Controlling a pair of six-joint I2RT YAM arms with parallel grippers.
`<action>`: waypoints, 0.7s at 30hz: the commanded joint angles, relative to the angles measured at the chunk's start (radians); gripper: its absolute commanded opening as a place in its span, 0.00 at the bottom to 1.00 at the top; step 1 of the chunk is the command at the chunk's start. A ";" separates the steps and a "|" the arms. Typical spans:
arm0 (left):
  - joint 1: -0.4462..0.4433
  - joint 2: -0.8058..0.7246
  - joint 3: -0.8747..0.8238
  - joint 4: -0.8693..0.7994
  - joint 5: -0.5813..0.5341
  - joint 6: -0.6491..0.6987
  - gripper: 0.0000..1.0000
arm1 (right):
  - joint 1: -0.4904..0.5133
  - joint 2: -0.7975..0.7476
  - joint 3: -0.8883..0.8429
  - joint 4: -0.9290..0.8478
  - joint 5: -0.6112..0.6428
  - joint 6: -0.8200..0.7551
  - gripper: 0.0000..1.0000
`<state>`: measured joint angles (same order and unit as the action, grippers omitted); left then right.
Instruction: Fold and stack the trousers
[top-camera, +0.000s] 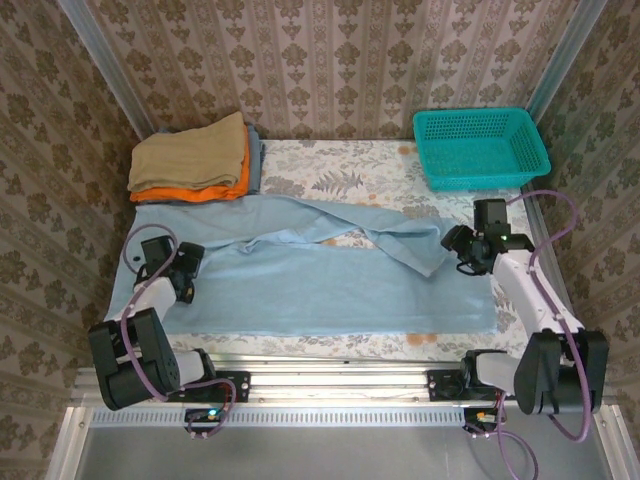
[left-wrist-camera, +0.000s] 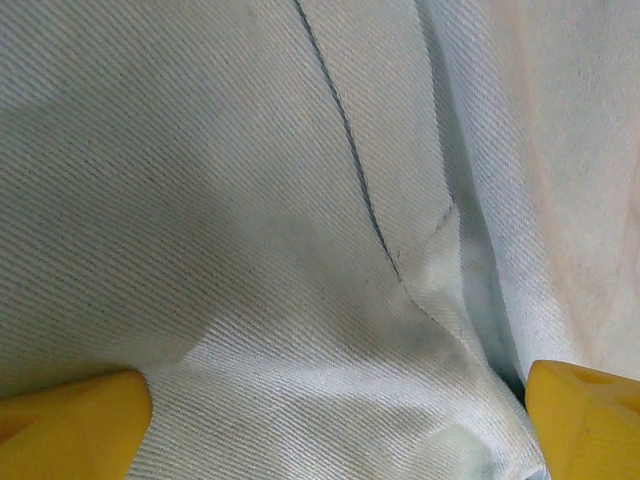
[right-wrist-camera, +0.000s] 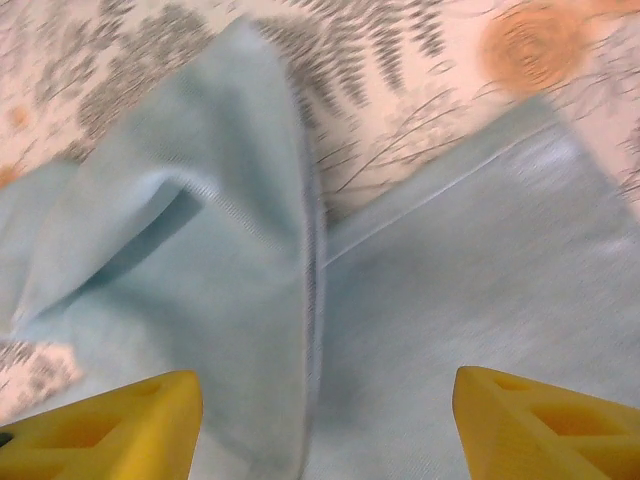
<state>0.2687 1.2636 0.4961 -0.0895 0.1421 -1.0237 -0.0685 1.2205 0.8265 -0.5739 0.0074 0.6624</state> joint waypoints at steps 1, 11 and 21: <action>0.047 0.042 -0.008 -0.091 -0.018 0.050 0.99 | -0.015 0.124 0.042 0.061 0.039 -0.033 0.67; 0.071 -0.059 -0.040 -0.111 0.051 0.066 0.98 | -0.065 0.501 0.206 0.238 -0.209 -0.077 0.51; 0.069 -0.099 -0.033 -0.131 0.083 0.080 0.96 | -0.011 0.389 0.280 0.148 -0.102 -0.121 0.00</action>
<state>0.3294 1.1839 0.4717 -0.1684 0.2111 -0.9691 -0.1123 1.7084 1.0351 -0.3702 -0.1616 0.5762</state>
